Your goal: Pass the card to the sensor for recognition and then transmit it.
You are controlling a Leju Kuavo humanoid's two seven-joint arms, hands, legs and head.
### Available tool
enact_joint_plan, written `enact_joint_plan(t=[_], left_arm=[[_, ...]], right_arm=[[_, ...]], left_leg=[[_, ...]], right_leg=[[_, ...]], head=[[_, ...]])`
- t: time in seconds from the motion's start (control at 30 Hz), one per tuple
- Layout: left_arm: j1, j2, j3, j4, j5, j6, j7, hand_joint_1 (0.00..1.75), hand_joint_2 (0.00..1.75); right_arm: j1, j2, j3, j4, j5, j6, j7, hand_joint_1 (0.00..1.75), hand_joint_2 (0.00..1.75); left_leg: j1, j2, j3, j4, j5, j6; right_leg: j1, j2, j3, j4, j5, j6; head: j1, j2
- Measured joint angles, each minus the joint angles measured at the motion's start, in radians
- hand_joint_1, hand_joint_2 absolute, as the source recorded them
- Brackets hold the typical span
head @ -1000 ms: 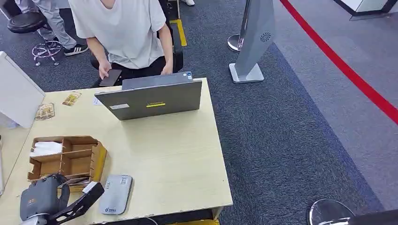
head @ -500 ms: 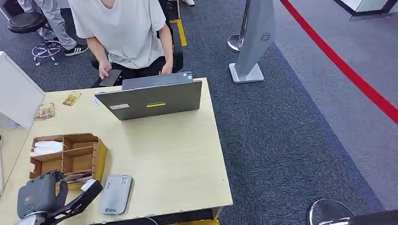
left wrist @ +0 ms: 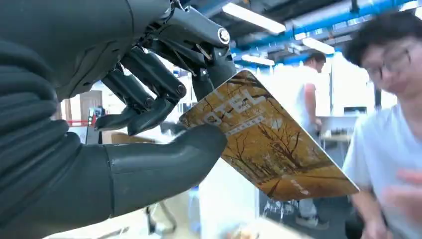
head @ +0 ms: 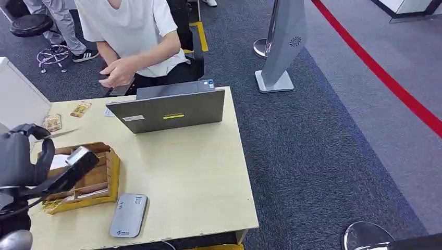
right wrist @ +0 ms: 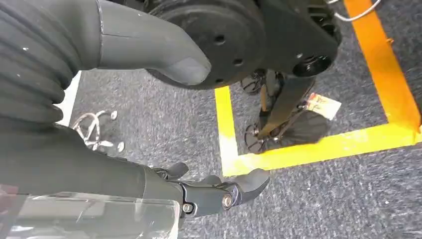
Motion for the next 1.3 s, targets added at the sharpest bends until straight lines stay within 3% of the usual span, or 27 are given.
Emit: enact_joint_plan(t=[0.2, 0.37, 0.57, 0.6, 0.8, 1.0, 1.1, 1.2, 1.27, 1.3], left_arm=[[-0.176, -0.001, -0.013, 0.088, -0.094, 0.017, 0.029, 1.75, 1.75], [-0.269, 0.000, -0.016, 0.246, -0.148, 0.040, 0.027, 1.75, 1.75], [-0.290, -0.007, -0.016, 0.328, -0.122, 0.056, 0.024, 1.75, 1.75], [-0.290, -0.009, -0.016, 0.334, -0.121, 0.056, 0.024, 0.00, 1.75], [-0.270, -0.020, -0.016, 0.326, -0.070, 0.067, 0.003, 0.00, 1.75], [-0.149, -0.017, -0.013, 0.184, 0.000, 0.098, -0.042, 0.00, 1.75], [-0.026, -0.002, 0.008, 0.077, 0.070, 0.175, -0.097, 0.00, 1.75], [0.226, -0.005, 0.103, -0.060, 0.255, 0.360, -0.227, 0.00, 1.75], [0.368, -0.034, 0.185, -0.116, 0.455, 0.399, -0.354, 0.00, 1.75], [0.436, -0.062, 0.236, -0.131, 0.575, 0.385, -0.428, 0.00, 1.75]], right_arm=[[-0.006, -0.003, -0.010, 0.030, 0.062, -0.024, -0.041, 0.00, 1.75], [-0.040, -0.016, -0.021, 0.108, 0.085, -0.051, -0.075, 0.00, 1.75], [-0.062, -0.022, -0.033, 0.161, 0.089, -0.066, -0.082, 0.00, 1.75], [-0.064, -0.022, -0.035, 0.166, 0.089, -0.066, -0.082, 0.00, 1.75], [-0.069, -0.022, -0.052, 0.182, 0.090, -0.065, -0.080, 0.00, 1.75], [-0.070, -0.022, -0.080, 0.183, 0.085, -0.059, -0.079, 0.00, 1.75], [-0.067, -0.019, -0.102, 0.177, 0.082, -0.050, -0.069, 0.00, 1.75], [-0.059, -0.008, -0.143, 0.145, 0.074, -0.021, -0.045, 0.00, 1.75], [-0.054, -0.002, -0.176, 0.119, 0.090, -0.001, -0.030, 0.00, 1.75], [-0.053, -0.001, -0.191, 0.108, 0.098, 0.009, -0.028, 0.00, 1.75]], left_leg=[[0.000, 0.001, 0.000, 0.000, 0.000, 0.000], [0.000, 0.001, 0.000, 0.000, 0.001, 0.000], [0.001, 0.002, -0.001, 0.000, 0.001, 0.000], [0.001, 0.003, -0.001, 0.000, 0.001, 0.000], [0.000, 0.002, -0.002, 0.000, 0.001, -0.001], [0.000, 0.002, -0.003, 0.000, 0.001, 0.000], [0.000, 0.005, -0.003, -0.001, -0.001, -0.001], [0.000, 0.014, 0.001, -0.001, -0.006, 0.000], [0.000, 0.011, 0.001, -0.001, -0.006, 0.000], [0.000, 0.011, 0.001, -0.001, -0.007, 0.000]], right_leg=[[0.000, 0.001, 0.000, 0.000, 0.001, 0.000], [0.001, 0.001, -0.001, 0.000, 0.001, 0.000], [0.001, 0.004, -0.001, 0.000, 0.001, 0.000], [0.001, 0.004, -0.002, 0.000, 0.001, 0.000], [0.000, 0.004, -0.002, 0.000, 0.001, 0.000], [0.000, 0.004, -0.002, 0.000, 0.001, 0.000], [0.000, 0.006, -0.002, 0.001, 0.001, 0.000], [0.000, 0.013, -0.002, 0.000, -0.001, 0.000], [0.000, 0.012, -0.002, 0.000, -0.004, 0.002], [0.000, 0.011, -0.001, 0.000, -0.005, 0.001]], head=[[0.000, 0.000], [0.000, 0.000], [-0.001, 0.000], [-0.001, 0.000], [-0.001, 0.000], [-0.001, 0.000], [-0.002, 0.000], [-0.004, 0.000], [-0.002, 0.000], [-0.002, 0.000]])
